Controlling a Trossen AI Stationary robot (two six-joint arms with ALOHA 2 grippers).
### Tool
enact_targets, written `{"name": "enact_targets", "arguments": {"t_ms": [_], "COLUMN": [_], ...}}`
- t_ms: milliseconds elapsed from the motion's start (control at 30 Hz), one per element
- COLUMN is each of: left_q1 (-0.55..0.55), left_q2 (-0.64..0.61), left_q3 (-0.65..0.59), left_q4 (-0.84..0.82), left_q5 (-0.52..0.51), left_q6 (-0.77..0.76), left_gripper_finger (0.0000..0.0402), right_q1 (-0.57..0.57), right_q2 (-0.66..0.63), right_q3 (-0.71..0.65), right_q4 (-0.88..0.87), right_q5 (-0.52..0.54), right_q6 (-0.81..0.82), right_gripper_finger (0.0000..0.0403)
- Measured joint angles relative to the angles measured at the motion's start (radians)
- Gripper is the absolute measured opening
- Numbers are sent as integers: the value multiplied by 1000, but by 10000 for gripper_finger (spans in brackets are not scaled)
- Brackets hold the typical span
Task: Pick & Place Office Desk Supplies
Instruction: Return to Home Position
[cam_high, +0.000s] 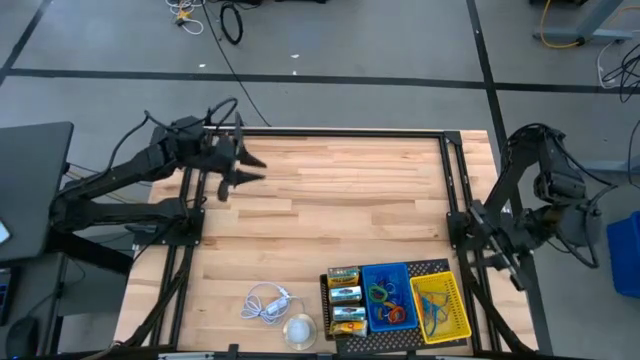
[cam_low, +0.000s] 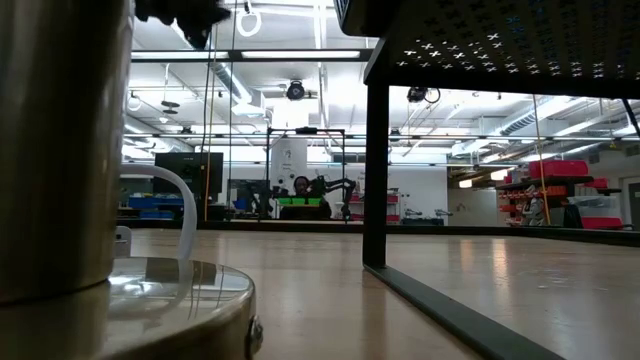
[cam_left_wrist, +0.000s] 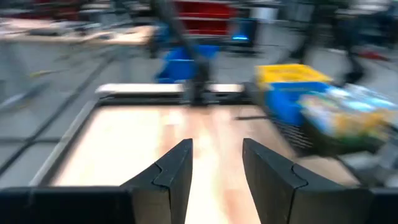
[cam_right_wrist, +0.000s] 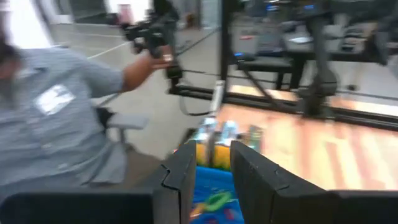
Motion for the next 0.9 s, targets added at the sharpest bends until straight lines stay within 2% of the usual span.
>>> {"name": "enact_targets", "arguments": {"t_ms": [133,200,300,367,600,667,800,900], "left_q1": [-3,-10,-20,-22,-21,-21,-21,-21], "left_q2": [1,1,1,1,6,10,18,41], "left_q3": [0,0,1,1,1,1,1,1], "left_q4": [1,21,48,45,44,41,42,42], "left_q5": [227,268,175,112,135,133,93,90], "left_q6": [127,144,109,83,102,99,86,76], "left_gripper_finger": [148,148,148,148,148,148,148,148], "right_q1": [0,0,2,12,55,65,82,88], "right_q2": [0,0,-10,-50,-372,-473,-648,-748], "right_q3": [-1,-28,-95,-164,-541,-613,-722,-797], "right_q4": [37,119,238,251,500,508,481,477], "right_q5": [-157,-251,-361,-422,-423,-445,-579,-606], "right_q6": [-40,-104,-206,-206,-190,-183,-205,-240], "right_gripper_finger": [107,107,107,107,107,107,107,107]}}
